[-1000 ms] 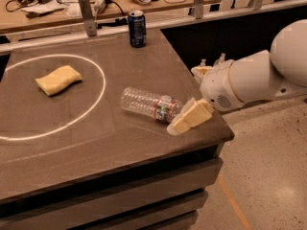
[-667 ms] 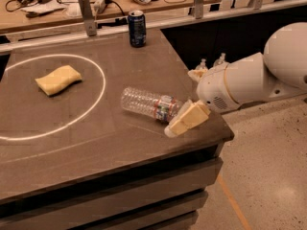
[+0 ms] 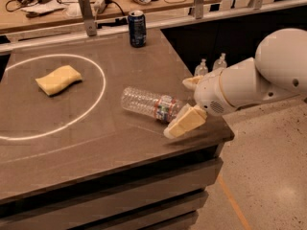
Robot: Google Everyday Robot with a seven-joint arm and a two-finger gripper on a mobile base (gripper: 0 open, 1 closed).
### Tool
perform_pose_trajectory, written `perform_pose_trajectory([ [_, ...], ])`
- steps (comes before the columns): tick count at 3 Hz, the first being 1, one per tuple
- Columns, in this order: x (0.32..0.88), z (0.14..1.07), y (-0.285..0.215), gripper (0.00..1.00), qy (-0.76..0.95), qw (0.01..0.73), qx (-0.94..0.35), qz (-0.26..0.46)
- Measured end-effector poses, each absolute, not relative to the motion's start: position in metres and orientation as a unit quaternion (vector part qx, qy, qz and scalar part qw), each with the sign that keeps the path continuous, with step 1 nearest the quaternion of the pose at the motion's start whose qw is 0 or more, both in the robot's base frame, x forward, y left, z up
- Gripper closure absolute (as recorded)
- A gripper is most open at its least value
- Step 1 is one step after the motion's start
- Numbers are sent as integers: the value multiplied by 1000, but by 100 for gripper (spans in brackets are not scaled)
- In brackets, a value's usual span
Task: Move water bottle near sponge
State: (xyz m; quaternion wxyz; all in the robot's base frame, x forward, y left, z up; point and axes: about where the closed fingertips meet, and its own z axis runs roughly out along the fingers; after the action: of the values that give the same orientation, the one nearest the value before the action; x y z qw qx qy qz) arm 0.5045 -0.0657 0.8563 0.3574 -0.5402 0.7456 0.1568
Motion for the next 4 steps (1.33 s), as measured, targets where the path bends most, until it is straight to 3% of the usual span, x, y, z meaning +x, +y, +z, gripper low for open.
perform_pose_trajectory([
  [1, 503, 849, -61, 38, 744, 346, -549, 157],
  [2, 507, 849, -51, 69, 744, 345, -550, 157],
  [3, 519, 857, -46, 92, 751, 361, -533, 149],
  [4, 545, 872, -39, 100, 763, 378, -509, 125],
])
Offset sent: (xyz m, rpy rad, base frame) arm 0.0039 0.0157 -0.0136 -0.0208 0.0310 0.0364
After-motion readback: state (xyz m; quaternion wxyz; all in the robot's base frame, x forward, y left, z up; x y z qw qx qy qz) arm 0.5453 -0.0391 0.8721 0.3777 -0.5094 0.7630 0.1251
